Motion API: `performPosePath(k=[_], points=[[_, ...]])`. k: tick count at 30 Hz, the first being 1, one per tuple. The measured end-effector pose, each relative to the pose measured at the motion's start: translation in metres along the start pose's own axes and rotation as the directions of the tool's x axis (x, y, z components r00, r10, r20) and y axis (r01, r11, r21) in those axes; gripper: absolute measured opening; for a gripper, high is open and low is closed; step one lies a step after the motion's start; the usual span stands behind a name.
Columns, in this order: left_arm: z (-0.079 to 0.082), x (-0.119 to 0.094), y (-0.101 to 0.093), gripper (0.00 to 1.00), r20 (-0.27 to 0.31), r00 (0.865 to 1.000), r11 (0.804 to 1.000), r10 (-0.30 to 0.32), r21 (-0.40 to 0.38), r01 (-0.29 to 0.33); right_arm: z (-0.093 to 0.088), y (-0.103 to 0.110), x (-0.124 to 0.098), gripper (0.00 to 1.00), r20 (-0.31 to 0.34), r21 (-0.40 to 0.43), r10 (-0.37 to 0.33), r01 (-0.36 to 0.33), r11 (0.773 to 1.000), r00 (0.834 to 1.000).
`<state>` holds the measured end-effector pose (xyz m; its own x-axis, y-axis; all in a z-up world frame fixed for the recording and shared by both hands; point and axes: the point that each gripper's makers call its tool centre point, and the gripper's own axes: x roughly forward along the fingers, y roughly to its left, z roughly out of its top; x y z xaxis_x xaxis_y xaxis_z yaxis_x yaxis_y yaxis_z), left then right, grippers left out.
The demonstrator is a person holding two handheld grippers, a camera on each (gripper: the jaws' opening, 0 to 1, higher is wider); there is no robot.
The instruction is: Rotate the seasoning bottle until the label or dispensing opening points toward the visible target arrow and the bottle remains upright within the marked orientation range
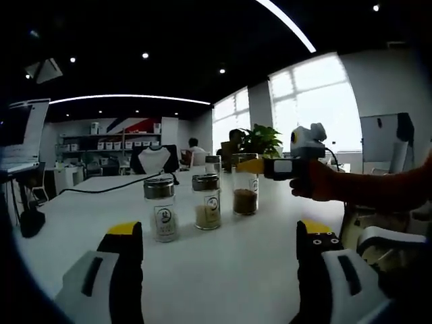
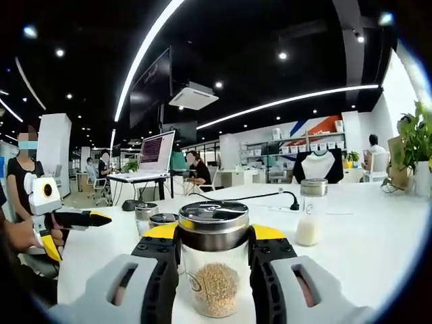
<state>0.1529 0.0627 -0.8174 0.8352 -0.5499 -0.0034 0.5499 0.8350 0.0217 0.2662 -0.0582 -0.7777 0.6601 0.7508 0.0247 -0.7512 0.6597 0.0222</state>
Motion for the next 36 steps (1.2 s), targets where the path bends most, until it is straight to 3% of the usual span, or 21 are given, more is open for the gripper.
performPosePath(k=[8,36], points=[[0.001,0.0,-0.001,0.99,0.006,1.0,1.0,0.006,-0.013,-0.006,0.001,-0.001,0.001,0.38,0.03,-0.01,0.003,-0.002,1.0,1.0],[0.009,-0.002,0.0,0.96,0.032,0.999,1.0,0.019,-0.003,-0.019,0.0,0.0,0.006,0.38,0.022,-0.032,-0.04,0.041,0.999,0.999]])
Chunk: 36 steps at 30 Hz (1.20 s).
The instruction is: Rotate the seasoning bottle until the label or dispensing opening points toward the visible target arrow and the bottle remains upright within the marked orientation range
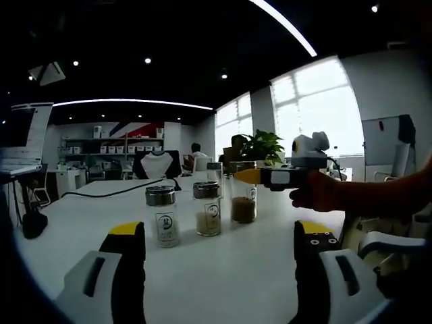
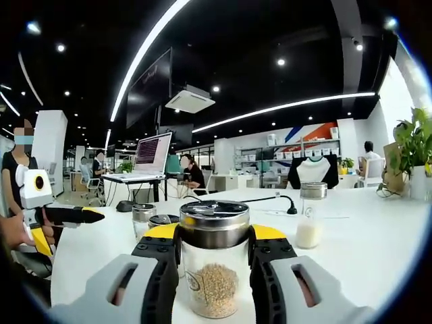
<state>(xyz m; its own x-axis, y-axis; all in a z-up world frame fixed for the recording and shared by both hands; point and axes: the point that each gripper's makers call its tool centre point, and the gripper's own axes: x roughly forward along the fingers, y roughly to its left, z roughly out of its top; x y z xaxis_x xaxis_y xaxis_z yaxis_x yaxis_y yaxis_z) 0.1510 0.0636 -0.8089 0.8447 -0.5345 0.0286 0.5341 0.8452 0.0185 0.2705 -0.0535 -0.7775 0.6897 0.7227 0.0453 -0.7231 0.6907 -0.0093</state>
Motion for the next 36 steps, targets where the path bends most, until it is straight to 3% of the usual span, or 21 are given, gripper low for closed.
performPosePath(k=[20,36], points=[[0.0013,-0.0017,0.0023,0.97,0.001,1.0,1.0,-0.006,-0.001,0.006,-0.0012,-0.0006,-0.0007,0.38,-0.007,-0.012,0.006,-0.006,1.0,1.0],[0.0008,-0.0013,0.0008,0.97,-0.007,1.0,1.0,-0.015,-0.006,0.015,-0.0011,0.0013,-0.0006,0.38,-0.02,-0.009,-0.04,0.04,0.999,0.999]])
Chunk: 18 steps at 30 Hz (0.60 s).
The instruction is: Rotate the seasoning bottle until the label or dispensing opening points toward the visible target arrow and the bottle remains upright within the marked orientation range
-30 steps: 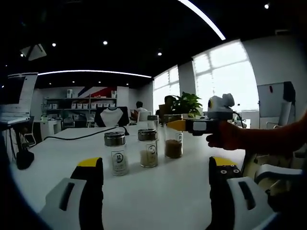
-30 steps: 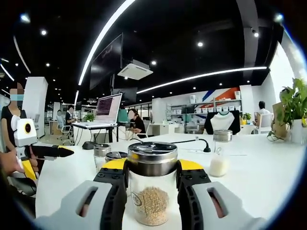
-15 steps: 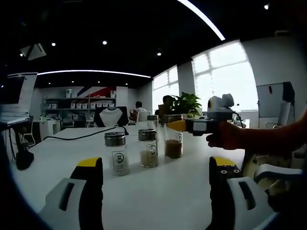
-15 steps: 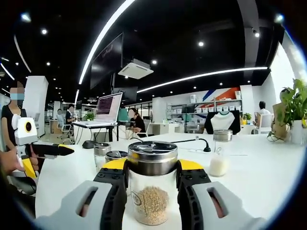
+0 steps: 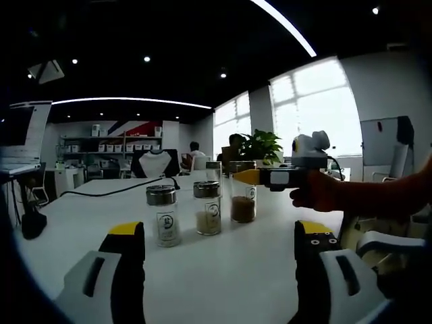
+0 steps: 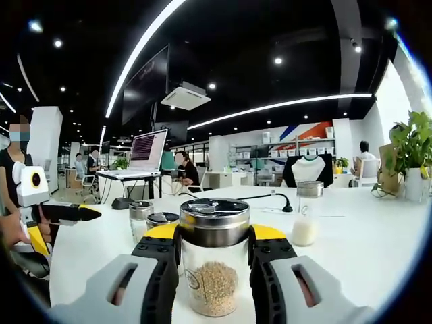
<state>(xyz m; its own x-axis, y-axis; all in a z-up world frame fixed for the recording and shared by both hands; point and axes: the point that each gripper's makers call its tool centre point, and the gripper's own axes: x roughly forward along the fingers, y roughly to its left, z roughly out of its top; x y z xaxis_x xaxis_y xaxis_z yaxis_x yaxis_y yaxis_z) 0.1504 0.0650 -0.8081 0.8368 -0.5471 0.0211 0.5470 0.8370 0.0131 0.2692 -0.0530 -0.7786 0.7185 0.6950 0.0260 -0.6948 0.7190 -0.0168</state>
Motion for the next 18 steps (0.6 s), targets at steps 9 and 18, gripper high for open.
performPosePath(k=[9,18], points=[[-0.001,0.0006,-0.0009,0.97,-0.004,1.0,1.0,-0.002,0.0,0.002,-0.0006,0.0001,0.001,0.38,0.003,-0.008,-0.021,0.021,1.0,1.0],[-0.0004,-0.0006,0.0006,0.97,-0.002,1.0,1.0,0.001,-0.001,-0.001,-0.0009,-0.0006,0.0024,0.38,0.005,-0.013,-0.017,0.017,1.0,1.0]])
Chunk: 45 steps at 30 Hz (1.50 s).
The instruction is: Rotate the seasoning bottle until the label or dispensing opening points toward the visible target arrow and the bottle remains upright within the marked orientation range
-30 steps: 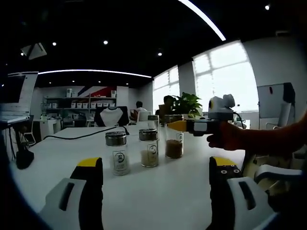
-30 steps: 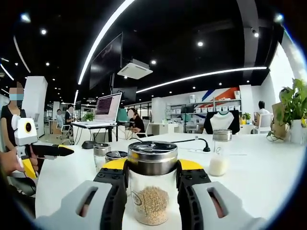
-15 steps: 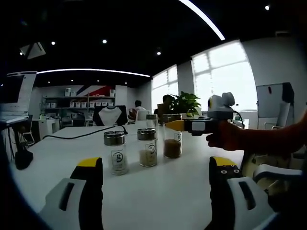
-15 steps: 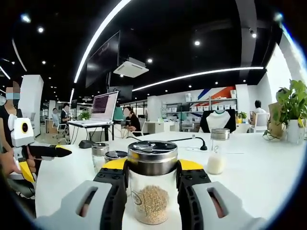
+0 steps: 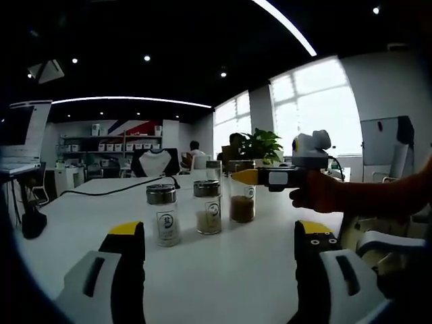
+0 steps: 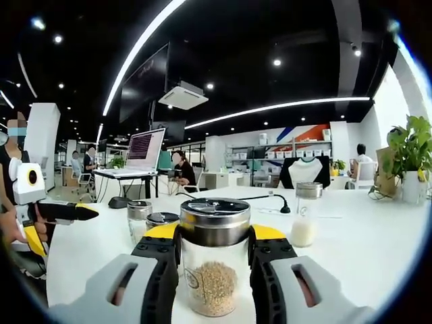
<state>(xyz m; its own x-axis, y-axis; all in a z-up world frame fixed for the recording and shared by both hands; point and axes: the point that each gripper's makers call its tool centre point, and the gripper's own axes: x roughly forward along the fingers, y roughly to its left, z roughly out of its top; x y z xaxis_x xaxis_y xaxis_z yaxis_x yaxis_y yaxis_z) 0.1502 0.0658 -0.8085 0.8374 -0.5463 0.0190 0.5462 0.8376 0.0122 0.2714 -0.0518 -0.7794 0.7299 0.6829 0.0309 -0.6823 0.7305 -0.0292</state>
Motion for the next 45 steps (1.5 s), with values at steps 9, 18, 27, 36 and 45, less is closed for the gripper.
performPosePath(k=[9,18,27,36,45], points=[[0.0,0.0,0.0,0.96,-0.001,1.0,1.0,0.0,-0.004,0.0,-0.013,0.003,-0.001,0.45,-0.074,-0.04,0.013,-0.016,0.999,0.997],[0.001,0.0,0.0,0.96,0.004,1.0,1.0,-0.003,-0.019,0.003,0.009,-0.007,-0.021,0.48,0.005,-0.004,0.002,-0.002,1.0,1.0],[-0.004,0.003,-0.008,0.97,-0.016,1.0,1.0,-0.02,-0.019,0.02,0.025,-0.015,-0.043,0.44,0.066,-0.007,-0.011,0.011,1.0,0.998],[-0.005,0.003,-0.01,0.99,-0.026,0.999,0.999,-0.034,-0.012,0.033,0.04,-0.04,-0.045,0.49,0.065,-0.033,-0.093,0.095,0.995,0.994],[0.003,0.002,-0.008,0.98,0.012,0.999,0.995,-0.047,-0.084,0.047,0.037,-0.071,-0.037,0.49,0.028,-0.051,-0.149,0.15,0.987,0.988]])
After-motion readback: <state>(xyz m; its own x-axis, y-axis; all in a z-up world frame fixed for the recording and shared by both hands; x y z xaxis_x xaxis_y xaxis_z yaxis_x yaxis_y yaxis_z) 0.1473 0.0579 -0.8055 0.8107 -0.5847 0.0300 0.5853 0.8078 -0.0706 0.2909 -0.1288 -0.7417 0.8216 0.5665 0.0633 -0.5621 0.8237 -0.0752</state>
